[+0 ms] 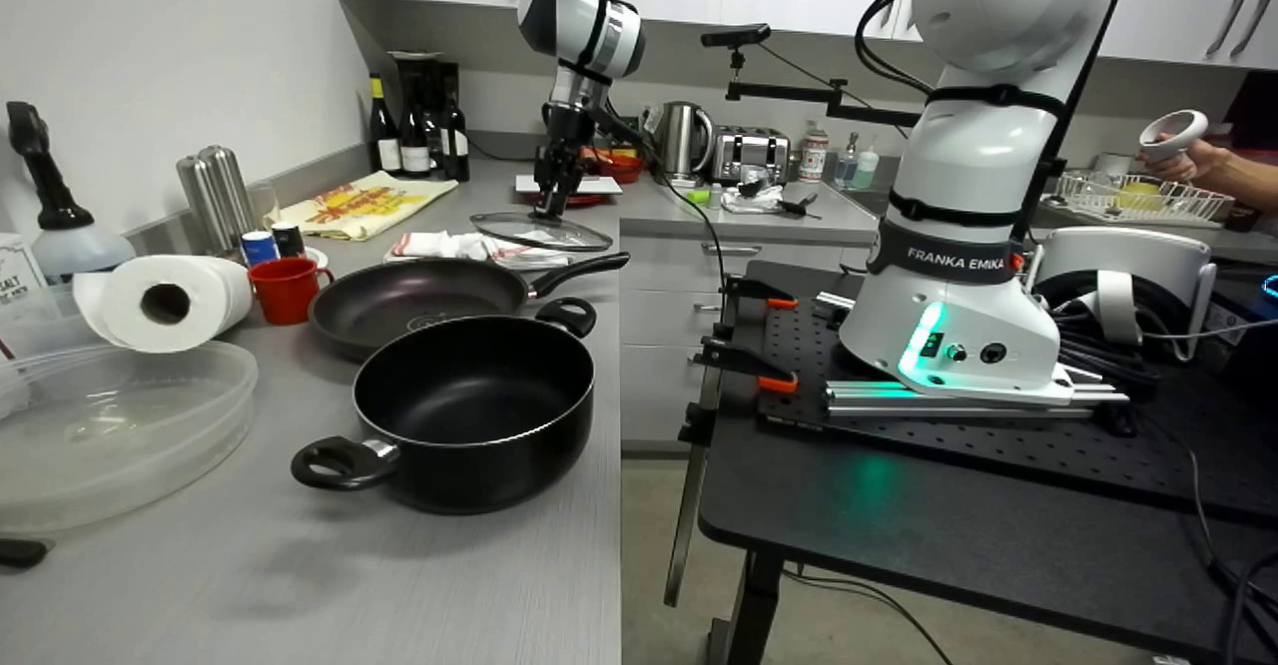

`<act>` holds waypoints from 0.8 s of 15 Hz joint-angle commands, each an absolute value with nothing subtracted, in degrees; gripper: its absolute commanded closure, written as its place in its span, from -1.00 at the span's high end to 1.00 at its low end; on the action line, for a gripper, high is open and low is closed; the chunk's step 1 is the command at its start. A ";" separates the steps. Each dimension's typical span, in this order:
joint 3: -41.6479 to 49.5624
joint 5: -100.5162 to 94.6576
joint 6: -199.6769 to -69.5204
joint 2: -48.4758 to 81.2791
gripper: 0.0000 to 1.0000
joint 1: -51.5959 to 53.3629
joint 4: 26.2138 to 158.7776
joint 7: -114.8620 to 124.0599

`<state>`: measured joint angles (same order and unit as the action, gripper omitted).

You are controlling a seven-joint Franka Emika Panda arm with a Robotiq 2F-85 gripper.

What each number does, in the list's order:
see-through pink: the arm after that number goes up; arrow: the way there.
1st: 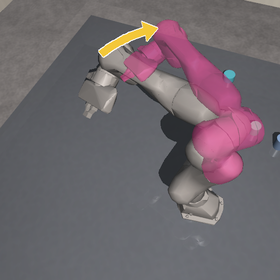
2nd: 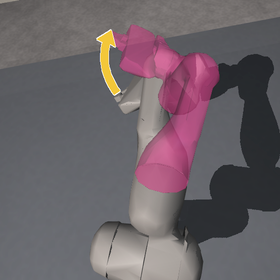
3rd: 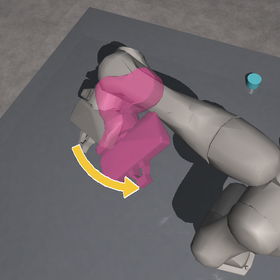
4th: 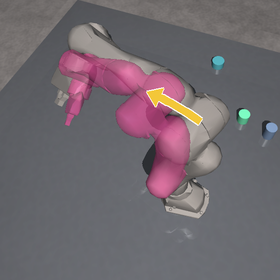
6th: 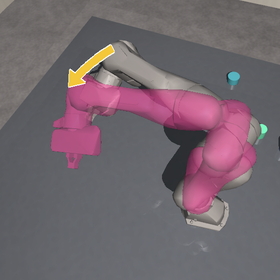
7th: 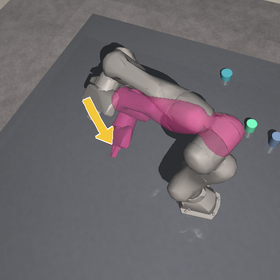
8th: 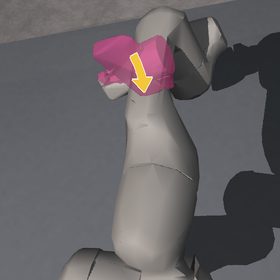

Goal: Remove the lid on the pot

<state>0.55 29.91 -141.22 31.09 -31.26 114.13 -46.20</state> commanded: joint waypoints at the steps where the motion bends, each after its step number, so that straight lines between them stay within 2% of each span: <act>1: 1.22 31.13 -139.64 31.48 -0.48 -32.57 109.98 -44.18; 12: 3.12 28.01 -142.14 43.87 -0.48 -34.29 94.33 -27.30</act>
<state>2.97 29.61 -141.76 39.19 -34.20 100.35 -32.71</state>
